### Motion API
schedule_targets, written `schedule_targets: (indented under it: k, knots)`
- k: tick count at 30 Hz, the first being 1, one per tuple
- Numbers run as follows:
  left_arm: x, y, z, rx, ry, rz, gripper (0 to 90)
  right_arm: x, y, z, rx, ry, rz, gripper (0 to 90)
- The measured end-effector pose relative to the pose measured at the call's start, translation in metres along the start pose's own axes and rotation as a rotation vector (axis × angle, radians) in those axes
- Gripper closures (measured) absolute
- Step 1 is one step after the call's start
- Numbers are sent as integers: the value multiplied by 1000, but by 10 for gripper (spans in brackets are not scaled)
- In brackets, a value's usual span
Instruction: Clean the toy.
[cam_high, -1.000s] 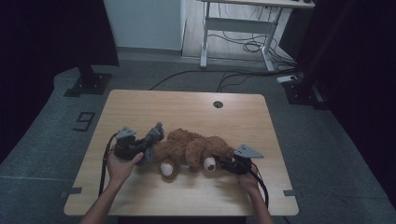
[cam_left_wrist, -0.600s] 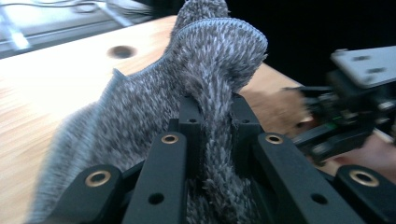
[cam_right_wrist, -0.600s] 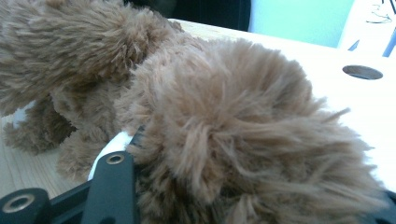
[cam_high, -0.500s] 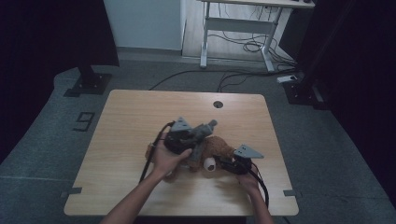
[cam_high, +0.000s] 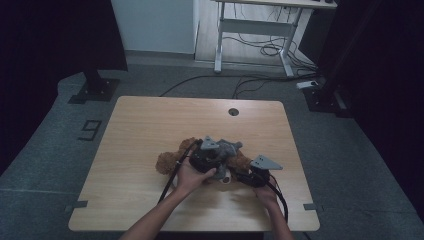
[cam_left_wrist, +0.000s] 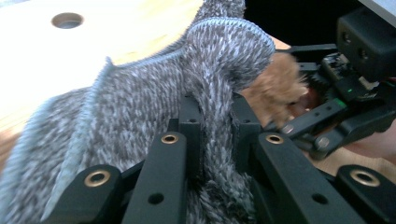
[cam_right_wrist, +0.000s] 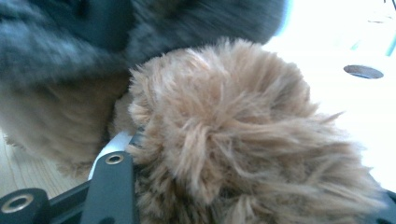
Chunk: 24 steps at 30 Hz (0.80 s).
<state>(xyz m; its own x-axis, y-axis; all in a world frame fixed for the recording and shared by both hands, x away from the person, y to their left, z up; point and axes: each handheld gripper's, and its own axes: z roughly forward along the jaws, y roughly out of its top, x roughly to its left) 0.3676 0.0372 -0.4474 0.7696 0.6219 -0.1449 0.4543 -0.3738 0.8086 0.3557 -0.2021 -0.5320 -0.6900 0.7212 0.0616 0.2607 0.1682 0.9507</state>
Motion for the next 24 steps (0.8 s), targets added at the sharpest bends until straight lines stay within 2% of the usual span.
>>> schedule_targets:
  k: [3,4,6,12,18,24]
  knots:
    - [15,-9,-23,-47,16,-39,788,0,0,0,-1,2,-1,448]
    - [19,-12,-31,-60,37,-44,788,0,0,0,-1,3,-1,448]
    - [27,-21,-42,-63,61,-58,788,-1,0,0,-2,5,3,447]
    - [51,-48,-65,-73,88,-100,788,-1,-1,0,-4,6,7,446]
    - [68,-69,-84,-88,135,-141,788,-1,-1,0,-6,6,11,445]
    - [83,-84,-99,-83,183,-178,788,-1,-1,0,-7,5,11,444]
